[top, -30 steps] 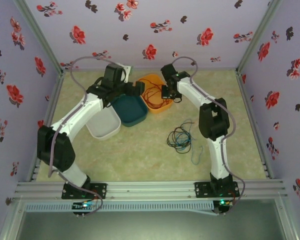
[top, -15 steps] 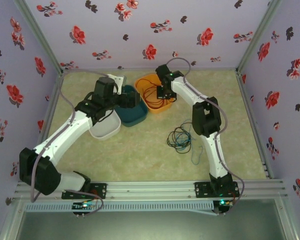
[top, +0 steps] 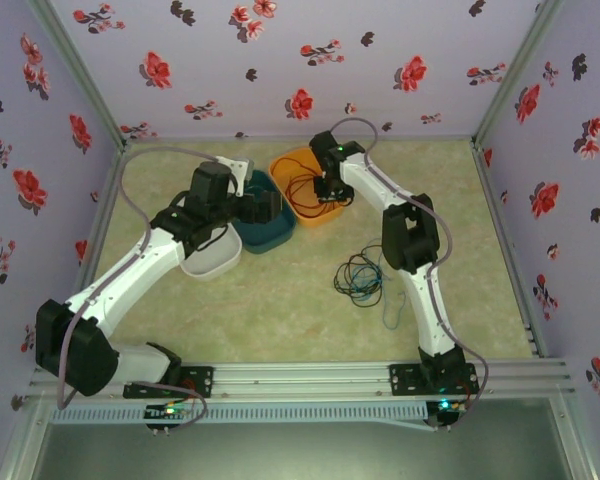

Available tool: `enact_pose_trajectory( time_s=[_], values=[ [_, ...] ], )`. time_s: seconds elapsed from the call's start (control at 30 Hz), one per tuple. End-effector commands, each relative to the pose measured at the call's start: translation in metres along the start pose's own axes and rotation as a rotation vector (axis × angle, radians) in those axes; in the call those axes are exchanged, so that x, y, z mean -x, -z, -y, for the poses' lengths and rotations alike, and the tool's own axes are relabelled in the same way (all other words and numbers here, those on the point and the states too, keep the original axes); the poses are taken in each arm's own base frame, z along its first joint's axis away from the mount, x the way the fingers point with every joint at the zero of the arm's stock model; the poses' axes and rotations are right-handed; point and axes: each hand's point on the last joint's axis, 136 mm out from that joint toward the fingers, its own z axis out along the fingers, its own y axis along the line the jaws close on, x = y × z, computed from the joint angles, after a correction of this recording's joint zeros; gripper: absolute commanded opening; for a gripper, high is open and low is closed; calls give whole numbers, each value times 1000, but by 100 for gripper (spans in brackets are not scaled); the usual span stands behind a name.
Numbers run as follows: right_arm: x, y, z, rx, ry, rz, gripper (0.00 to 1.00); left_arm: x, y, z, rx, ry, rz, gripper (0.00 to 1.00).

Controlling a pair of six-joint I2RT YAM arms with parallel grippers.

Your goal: Untangle the cables

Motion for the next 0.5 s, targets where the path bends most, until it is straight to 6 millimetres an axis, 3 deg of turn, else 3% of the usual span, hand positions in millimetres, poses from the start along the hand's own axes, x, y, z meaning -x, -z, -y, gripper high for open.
enact_pose_trajectory(
  time_s=[0.0, 0.27, 0.47],
  values=[
    [10, 51, 6, -40, 24, 85, 37, 7, 9, 5, -8, 4, 32, 100],
    [8, 103, 26, -76, -4, 216, 48, 9, 10, 6, -13, 2, 41, 100],
    [-18, 128, 43, -70, -39, 290, 51, 3, 4, 6, -11, 8, 29, 100]
  ],
)
